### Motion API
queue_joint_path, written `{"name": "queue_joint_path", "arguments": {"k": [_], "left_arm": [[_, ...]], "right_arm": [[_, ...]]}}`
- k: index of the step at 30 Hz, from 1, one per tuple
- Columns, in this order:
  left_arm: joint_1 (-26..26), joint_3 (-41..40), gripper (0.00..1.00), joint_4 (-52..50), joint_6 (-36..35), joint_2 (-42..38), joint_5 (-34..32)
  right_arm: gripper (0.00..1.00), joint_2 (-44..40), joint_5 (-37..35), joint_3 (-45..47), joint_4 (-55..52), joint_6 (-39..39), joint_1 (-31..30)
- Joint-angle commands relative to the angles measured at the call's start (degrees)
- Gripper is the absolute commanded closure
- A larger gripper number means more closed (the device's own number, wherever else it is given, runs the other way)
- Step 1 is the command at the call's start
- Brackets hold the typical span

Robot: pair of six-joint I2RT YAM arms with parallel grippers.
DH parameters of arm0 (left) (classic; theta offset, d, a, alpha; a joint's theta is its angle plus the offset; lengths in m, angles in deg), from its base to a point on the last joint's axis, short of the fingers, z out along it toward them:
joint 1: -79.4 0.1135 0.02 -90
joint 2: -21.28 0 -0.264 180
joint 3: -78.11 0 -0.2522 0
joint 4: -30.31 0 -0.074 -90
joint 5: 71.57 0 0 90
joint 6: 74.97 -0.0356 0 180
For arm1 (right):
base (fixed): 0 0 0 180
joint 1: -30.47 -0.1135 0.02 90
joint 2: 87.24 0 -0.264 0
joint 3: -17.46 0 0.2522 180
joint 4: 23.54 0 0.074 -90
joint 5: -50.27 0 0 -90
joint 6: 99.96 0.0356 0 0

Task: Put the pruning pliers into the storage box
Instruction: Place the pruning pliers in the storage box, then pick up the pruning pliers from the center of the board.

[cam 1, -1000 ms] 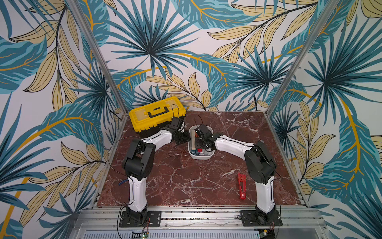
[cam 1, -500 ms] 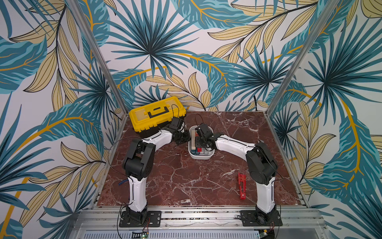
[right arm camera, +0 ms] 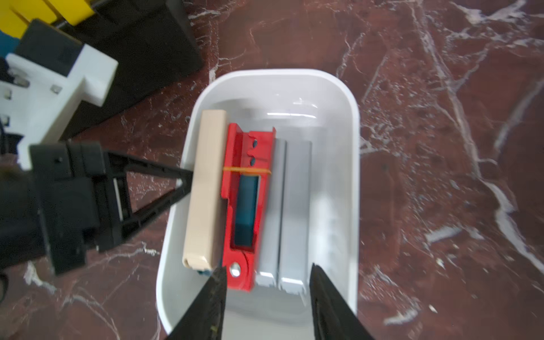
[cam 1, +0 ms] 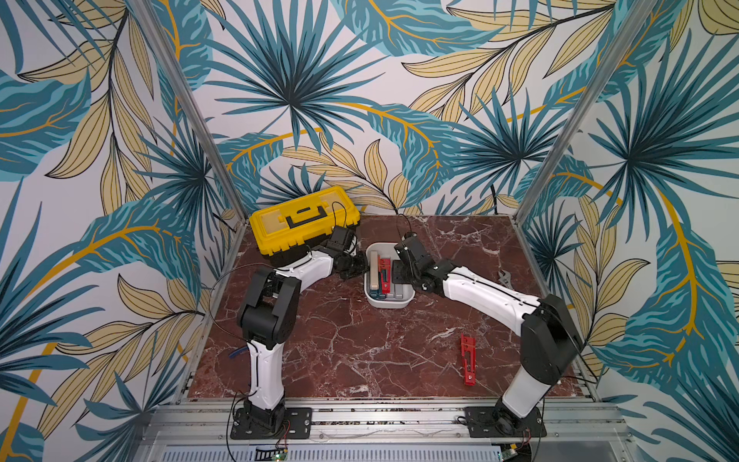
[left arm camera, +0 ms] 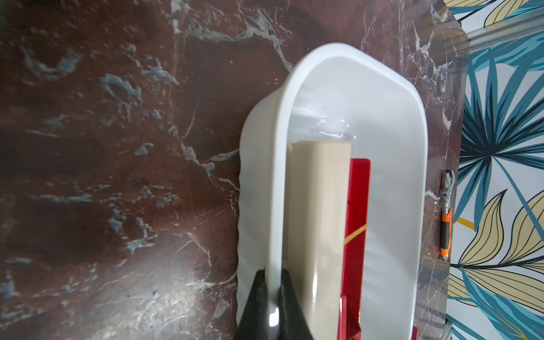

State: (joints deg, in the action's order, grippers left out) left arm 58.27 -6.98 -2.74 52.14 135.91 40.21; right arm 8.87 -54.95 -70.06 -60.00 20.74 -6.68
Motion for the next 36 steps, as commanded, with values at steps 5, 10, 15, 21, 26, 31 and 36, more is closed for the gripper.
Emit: {"name": "queue_joint_path", "arguments": {"k": [5,10,15,21,26,31,36], "left_arm": [[0.05,1.47,1.00,4.96,1.21,-3.05,2.97],[0.11,1.39,1.00,4.96,1.05,-3.09,2.72],[0.06,1.30,1.00,5.05,0.95,-3.12,2.16],[0.09,1.06,1.00,4.90,0.94,-3.33,1.99],[0.10,1.34,1.00,4.39,0.48,-3.28,1.46],[0.06,1.54,1.00,4.40,0.64,-3.05,1.54],[0.11,1.73,1.00,3.91,0.21,-3.12,1.18]], "right_arm": [[0.52,-18.62,-2.26,18.75,-8.12,7.55,-0.38],[0.57,-30.70,-3.09,29.52,-16.03,14.05,-1.87],[0.57,-41.99,-5.96,37.50,-23.67,21.16,-4.55],[0.57,-51.35,-7.64,44.24,-30.85,27.16,-5.53],[0.57,-54.77,-8.88,46.07,-35.32,28.87,-6.49],[0.56,-54.85,-7.96,45.90,-35.91,29.44,-6.54],[0.55,-50.60,-2.63,44.56,-34.18,29.76,-6.84]]}}
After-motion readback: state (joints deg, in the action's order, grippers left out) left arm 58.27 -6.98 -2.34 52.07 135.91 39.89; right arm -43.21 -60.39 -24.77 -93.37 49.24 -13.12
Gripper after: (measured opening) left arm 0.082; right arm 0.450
